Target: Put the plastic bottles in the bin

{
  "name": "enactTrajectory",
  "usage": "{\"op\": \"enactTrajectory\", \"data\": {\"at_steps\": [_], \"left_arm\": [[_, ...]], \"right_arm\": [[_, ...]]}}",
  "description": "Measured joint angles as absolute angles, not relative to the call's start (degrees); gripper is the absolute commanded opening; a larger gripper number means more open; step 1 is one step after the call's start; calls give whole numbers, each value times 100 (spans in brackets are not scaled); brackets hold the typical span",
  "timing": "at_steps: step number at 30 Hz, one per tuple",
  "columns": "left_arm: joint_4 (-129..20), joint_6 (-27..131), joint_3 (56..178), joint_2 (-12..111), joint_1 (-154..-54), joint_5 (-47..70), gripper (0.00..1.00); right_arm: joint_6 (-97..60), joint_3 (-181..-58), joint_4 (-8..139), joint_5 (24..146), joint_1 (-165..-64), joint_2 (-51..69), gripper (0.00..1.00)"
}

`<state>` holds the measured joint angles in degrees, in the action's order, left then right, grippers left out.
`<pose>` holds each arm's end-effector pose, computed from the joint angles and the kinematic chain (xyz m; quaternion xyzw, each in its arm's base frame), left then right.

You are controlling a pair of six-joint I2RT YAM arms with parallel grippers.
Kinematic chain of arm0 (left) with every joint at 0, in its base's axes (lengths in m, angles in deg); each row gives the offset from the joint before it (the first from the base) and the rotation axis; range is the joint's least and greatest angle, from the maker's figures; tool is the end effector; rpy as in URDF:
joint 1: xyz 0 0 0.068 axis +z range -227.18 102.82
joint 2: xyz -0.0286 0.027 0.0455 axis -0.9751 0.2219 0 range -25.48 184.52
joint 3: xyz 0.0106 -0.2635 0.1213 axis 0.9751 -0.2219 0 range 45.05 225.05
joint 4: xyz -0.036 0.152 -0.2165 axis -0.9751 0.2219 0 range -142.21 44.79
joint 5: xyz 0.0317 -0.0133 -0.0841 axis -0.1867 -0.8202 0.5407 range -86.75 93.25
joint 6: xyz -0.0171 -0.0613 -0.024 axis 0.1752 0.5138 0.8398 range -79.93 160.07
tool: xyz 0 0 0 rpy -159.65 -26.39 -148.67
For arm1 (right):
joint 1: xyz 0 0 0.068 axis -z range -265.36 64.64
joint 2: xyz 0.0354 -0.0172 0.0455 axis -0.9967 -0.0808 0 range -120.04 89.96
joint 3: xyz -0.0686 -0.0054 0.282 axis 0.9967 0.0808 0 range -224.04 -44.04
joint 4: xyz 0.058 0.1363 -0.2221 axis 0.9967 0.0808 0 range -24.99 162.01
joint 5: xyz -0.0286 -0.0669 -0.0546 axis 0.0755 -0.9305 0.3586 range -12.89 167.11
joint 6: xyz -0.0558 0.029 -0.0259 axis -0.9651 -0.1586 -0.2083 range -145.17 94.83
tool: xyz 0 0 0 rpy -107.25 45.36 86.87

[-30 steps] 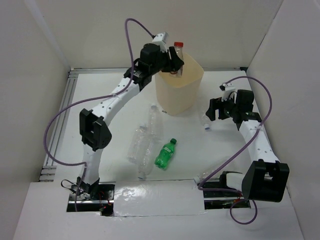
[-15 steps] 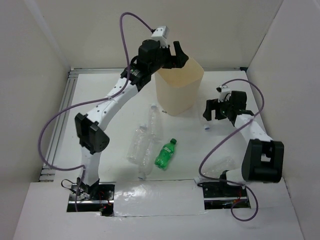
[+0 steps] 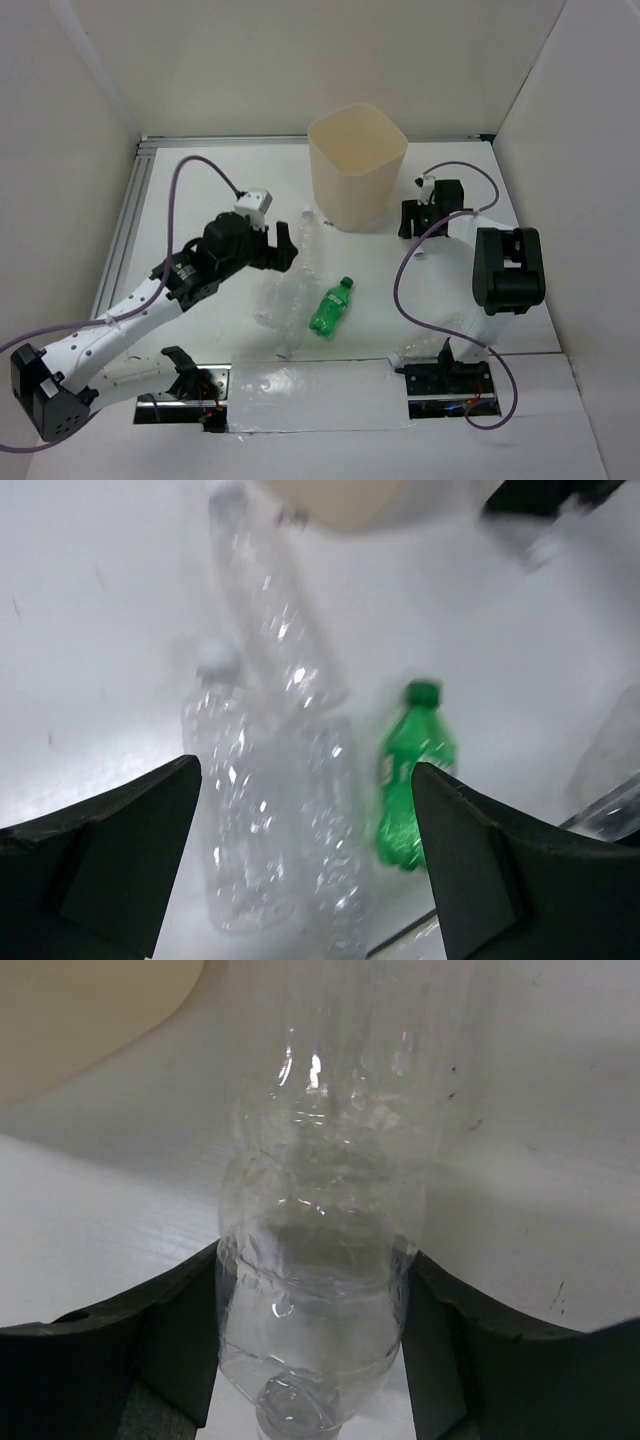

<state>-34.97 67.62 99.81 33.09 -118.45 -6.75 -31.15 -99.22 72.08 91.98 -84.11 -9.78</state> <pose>0.1915 -0.1554 0.3515 0.0491 0.8212 -0.2593 0.5059 0.3676 0.0060 0.1587 -0.0811 0.9340 0.1014 0.3329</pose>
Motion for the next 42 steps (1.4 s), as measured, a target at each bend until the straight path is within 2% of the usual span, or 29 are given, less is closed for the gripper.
{"op": "enactTrajectory", "data": {"at_steps": [1, 5, 13, 17, 22, 29, 37, 41, 42], "left_arm": [[-3375, 6821, 9688, 3274, -11850, -699, 99], [-3126, 6998, 9166, 3436, -11863, -712, 99], [-3554, 7046, 9610, 4758, -11863, -723, 99], [-3648, 7046, 10007, 5442, -11863, -764, 99], [-3570, 7079, 10184, 5630, -11863, -976, 99], [-3399, 7365, 9787, 5012, -11863, -1265, 99], [-2918, 7968, 8967, 4142, -11863, -1348, 99], [-2700, 8235, 8834, 4078, -11876, -1354, 99], [-2678, 8272, 8807, 4081, -11885, -1357, 99]], "right_arm": [[-3091, -9922, 7191, 9183, -8411, -976, 49], [-3085, -9917, 7342, 9176, -8391, -735, 26], [-3152, -9946, 7932, 8997, -8030, 1544, 25], [-3299, -10252, 7914, 9060, -7984, 2355, 29], [-3504, -10796, 7600, 9908, -8006, 2394, 30], [-3460, -12055, 7073, 10564, -8363, 1269, 35], [-3181, -13476, 6636, 10822, -9246, -16, 42], [-3100, -13825, 6518, 10863, -9637, -556, 58], [-3093, -13908, 6509, 10905, -9707, -716, 75]]}}
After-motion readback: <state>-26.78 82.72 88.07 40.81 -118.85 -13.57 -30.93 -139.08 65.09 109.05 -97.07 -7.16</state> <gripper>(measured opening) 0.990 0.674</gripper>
